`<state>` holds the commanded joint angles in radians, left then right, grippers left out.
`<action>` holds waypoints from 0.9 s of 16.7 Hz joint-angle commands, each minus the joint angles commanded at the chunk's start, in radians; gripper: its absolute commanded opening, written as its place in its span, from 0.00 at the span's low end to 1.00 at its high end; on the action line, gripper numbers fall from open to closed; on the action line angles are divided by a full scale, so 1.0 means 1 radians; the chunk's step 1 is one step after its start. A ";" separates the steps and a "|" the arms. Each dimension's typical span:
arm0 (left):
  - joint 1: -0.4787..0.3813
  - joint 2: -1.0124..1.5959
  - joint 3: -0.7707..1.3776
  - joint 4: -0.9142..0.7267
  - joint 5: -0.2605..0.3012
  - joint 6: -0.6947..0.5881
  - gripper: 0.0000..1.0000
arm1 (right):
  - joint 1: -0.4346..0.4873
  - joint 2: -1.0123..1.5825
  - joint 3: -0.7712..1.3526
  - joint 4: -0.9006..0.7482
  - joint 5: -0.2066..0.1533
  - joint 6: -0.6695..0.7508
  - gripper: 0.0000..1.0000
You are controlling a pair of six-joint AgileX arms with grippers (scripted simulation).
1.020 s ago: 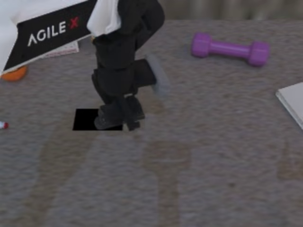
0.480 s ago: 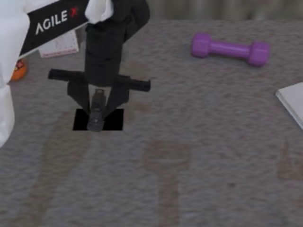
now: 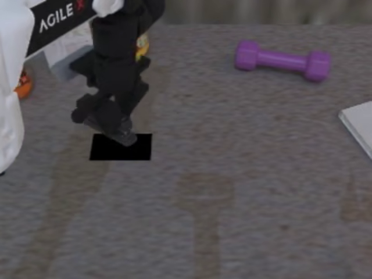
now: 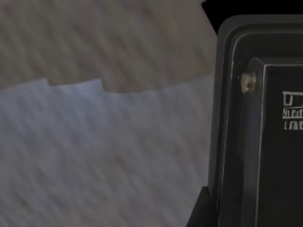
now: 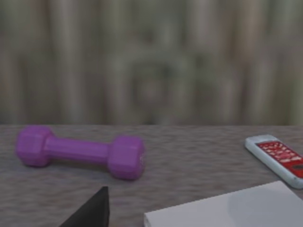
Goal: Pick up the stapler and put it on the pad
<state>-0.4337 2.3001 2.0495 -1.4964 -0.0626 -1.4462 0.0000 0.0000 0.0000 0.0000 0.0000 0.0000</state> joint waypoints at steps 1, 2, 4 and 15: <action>0.010 0.002 0.012 0.010 0.010 -0.094 0.00 | 0.000 0.000 0.000 0.000 0.000 0.000 1.00; 0.020 0.002 0.024 0.021 0.020 -0.178 0.00 | 0.000 0.000 0.000 0.000 0.000 0.000 1.00; 0.037 -0.002 0.043 0.045 0.040 -0.319 0.00 | 0.000 0.000 0.000 0.000 0.000 0.000 1.00; 0.054 -0.008 0.065 0.084 0.068 -0.477 0.00 | 0.000 0.000 0.000 0.000 0.000 0.000 1.00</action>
<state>-0.3798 2.2920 2.1147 -1.4120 0.0056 -1.9234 0.0000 0.0000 0.0000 0.0000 0.0000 0.0000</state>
